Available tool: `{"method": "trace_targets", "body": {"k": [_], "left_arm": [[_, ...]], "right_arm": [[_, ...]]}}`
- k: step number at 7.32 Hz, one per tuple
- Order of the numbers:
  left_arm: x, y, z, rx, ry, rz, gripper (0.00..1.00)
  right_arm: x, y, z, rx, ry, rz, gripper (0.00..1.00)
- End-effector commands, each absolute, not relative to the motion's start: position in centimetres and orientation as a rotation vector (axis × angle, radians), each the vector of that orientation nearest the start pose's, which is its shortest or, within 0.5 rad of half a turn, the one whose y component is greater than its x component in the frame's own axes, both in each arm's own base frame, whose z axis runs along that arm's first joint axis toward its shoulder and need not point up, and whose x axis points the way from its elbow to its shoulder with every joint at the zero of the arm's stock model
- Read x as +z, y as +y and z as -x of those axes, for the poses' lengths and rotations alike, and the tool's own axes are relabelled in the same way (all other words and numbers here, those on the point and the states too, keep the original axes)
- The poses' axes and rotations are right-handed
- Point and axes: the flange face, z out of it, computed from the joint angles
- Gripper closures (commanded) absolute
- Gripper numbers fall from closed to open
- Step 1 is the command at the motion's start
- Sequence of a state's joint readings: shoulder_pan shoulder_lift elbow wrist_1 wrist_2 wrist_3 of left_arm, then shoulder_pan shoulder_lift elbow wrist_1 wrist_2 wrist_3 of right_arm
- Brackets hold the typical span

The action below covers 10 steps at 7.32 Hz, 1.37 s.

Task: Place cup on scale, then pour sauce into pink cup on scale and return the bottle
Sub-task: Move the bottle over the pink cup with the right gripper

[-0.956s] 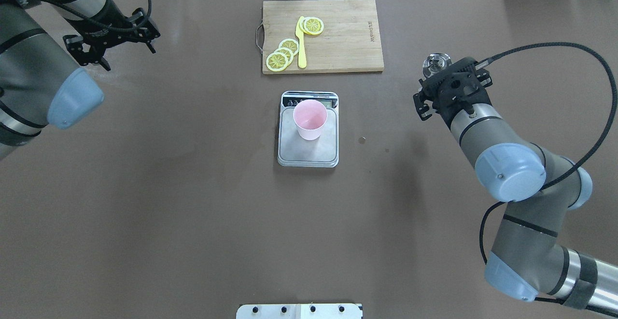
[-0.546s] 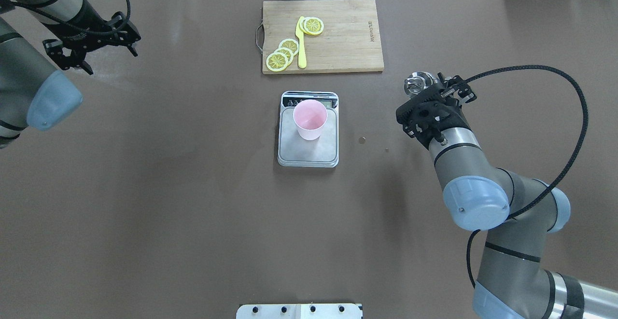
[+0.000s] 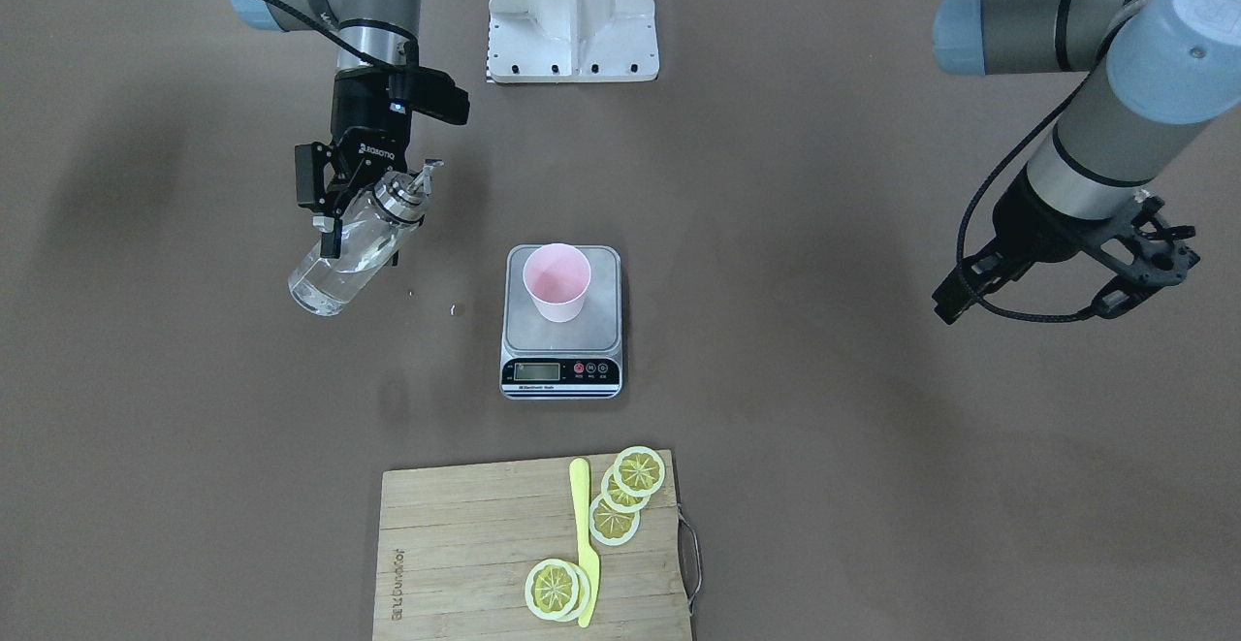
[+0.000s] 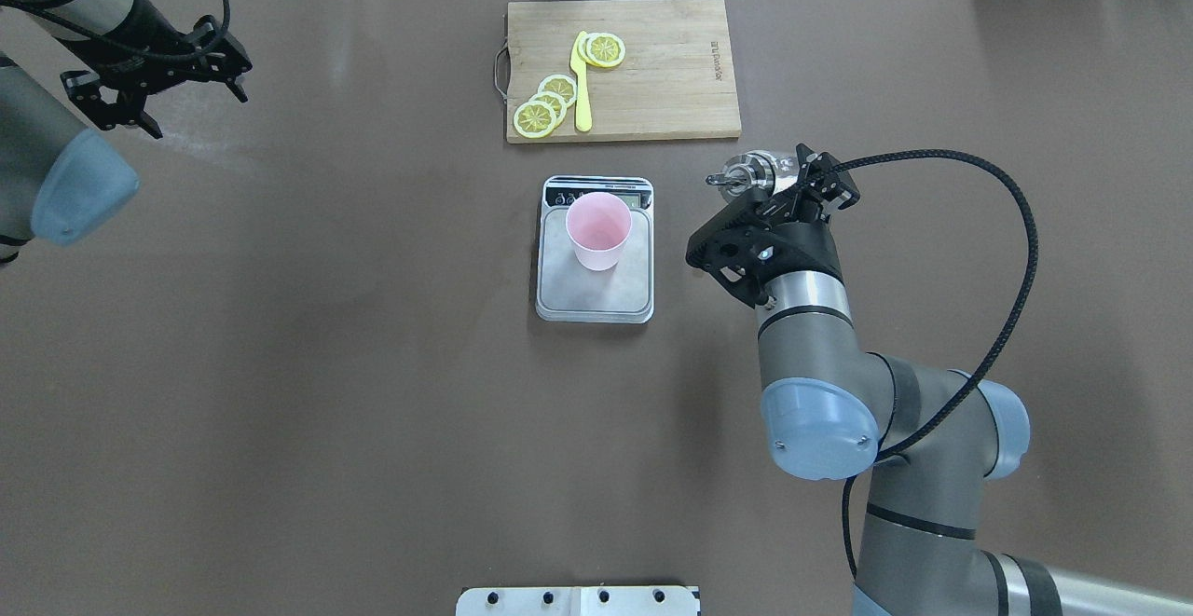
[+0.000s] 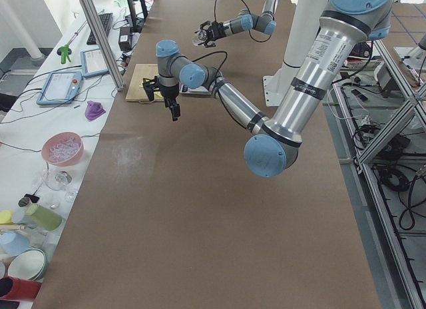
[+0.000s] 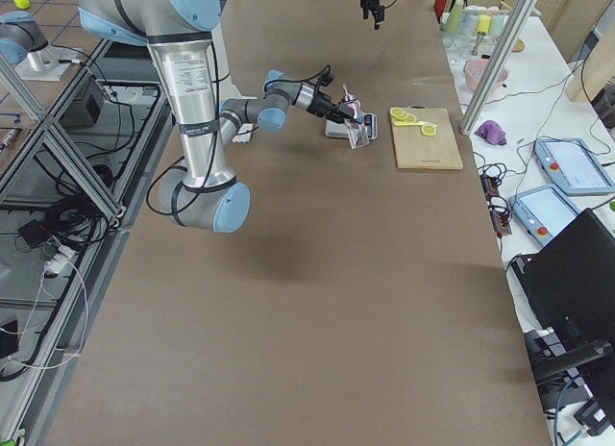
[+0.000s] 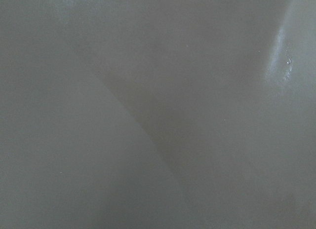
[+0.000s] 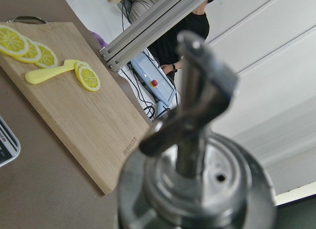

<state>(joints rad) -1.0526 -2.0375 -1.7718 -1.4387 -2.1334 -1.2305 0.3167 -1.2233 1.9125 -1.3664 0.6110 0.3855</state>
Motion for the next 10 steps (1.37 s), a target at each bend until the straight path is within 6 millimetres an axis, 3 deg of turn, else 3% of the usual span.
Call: {"method": "trace_targets", "body": {"k": [1, 3, 4, 8, 10], "left_arm": [[32.0, -58.6, -23.6, -0.514, 0.777, 0.1, 0.02], [32.0, -58.7, -23.4, -0.515, 0.777, 0.099, 0.02], [32.9, -58.4, -23.2, -0.519, 0.77, 0.106, 0.02], [34.3, -58.4, -22.5, -0.504, 0.756, 0.106, 0.02], [34.3, -58.5, -22.3, -0.508, 0.756, 0.104, 0.02]], "right_arm": [[25.7, -37.9, 47.4, -0.404, 0.12, -1.167, 1.0], [26.1, -38.2, 47.2, -0.487, 0.282, -1.153, 1.0], [25.8, -37.8, 48.0, -0.511, 0.305, -1.148, 1.0], [22.5, -37.2, 51.9, -0.558, 0.365, -1.145, 1.0], [23.8, -37.5, 52.3, -0.572, 0.404, -1.137, 1.0]]}}
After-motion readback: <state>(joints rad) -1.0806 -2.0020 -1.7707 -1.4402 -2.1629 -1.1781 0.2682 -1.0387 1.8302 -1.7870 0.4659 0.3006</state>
